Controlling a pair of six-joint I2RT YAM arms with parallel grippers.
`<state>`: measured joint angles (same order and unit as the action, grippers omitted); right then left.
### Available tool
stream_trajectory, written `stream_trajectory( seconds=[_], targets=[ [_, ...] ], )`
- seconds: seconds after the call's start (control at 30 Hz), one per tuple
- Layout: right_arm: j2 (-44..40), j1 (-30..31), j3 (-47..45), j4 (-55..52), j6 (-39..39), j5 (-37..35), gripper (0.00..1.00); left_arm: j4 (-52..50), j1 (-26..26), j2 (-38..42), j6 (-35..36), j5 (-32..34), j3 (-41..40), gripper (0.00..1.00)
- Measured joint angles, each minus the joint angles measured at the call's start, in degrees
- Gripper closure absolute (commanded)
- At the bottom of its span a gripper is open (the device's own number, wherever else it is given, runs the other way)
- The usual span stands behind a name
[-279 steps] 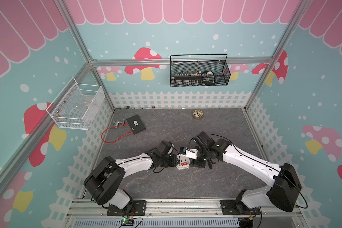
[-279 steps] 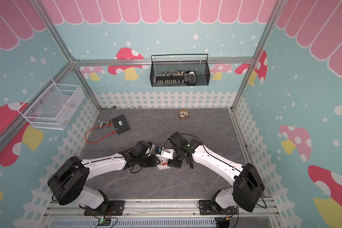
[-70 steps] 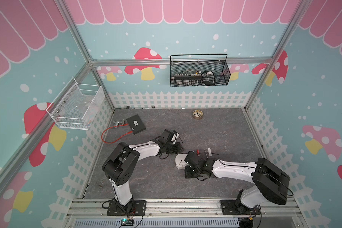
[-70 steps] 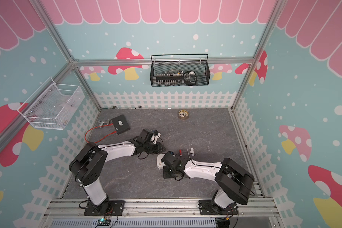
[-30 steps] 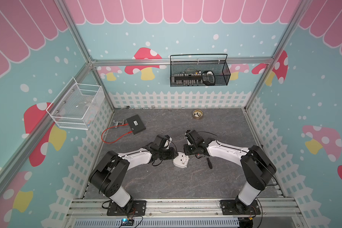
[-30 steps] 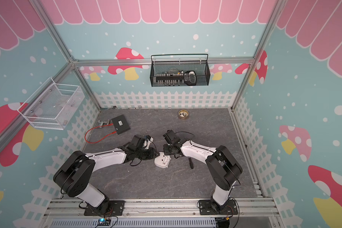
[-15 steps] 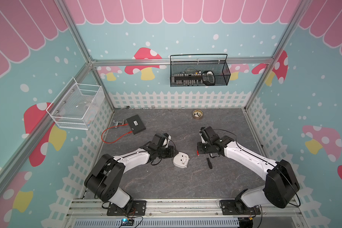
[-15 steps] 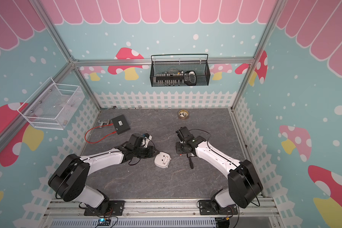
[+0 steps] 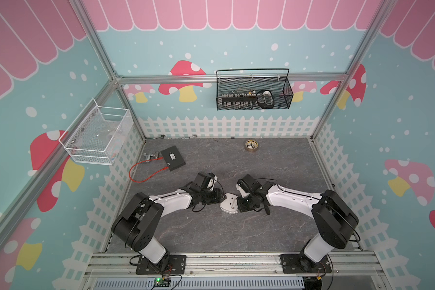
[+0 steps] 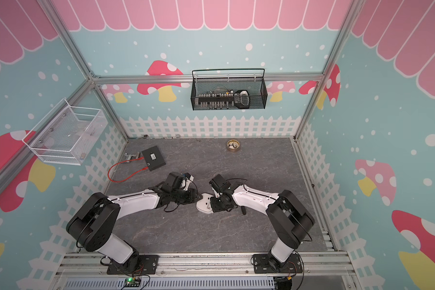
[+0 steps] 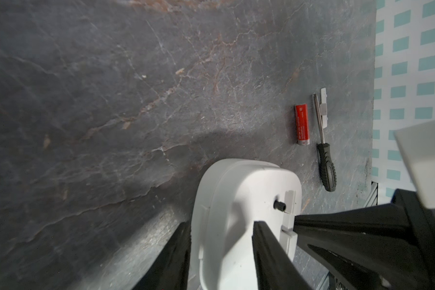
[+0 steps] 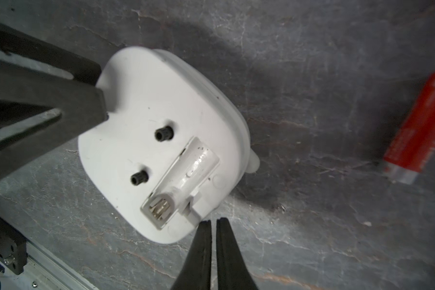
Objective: Remove the battery from the alarm
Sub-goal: Adjust the alarm at the center of the board.
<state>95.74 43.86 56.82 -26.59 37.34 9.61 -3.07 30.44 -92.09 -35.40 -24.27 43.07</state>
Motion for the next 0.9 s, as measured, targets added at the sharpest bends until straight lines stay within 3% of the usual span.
stream_trajectory(
  seconds=[0.5,0.6,0.9],
  targets=[
    [6.19,-1.38,9.7,-4.79,-3.63,-4.17,0.85,0.7,-0.48,-0.39,-0.39,1.66,-0.07,0.58],
    [6.08,-1.86,11.1,-4.0,-4.37,-4.92,0.79,0.85,-0.33,-0.39,-0.44,1.29,-0.13,0.58],
    [-3.34,-5.29,11.32,-8.5,-5.86,-12.41,0.73,-0.13,0.07,3.02,-1.44,1.14,-1.16,0.32]
  ],
)
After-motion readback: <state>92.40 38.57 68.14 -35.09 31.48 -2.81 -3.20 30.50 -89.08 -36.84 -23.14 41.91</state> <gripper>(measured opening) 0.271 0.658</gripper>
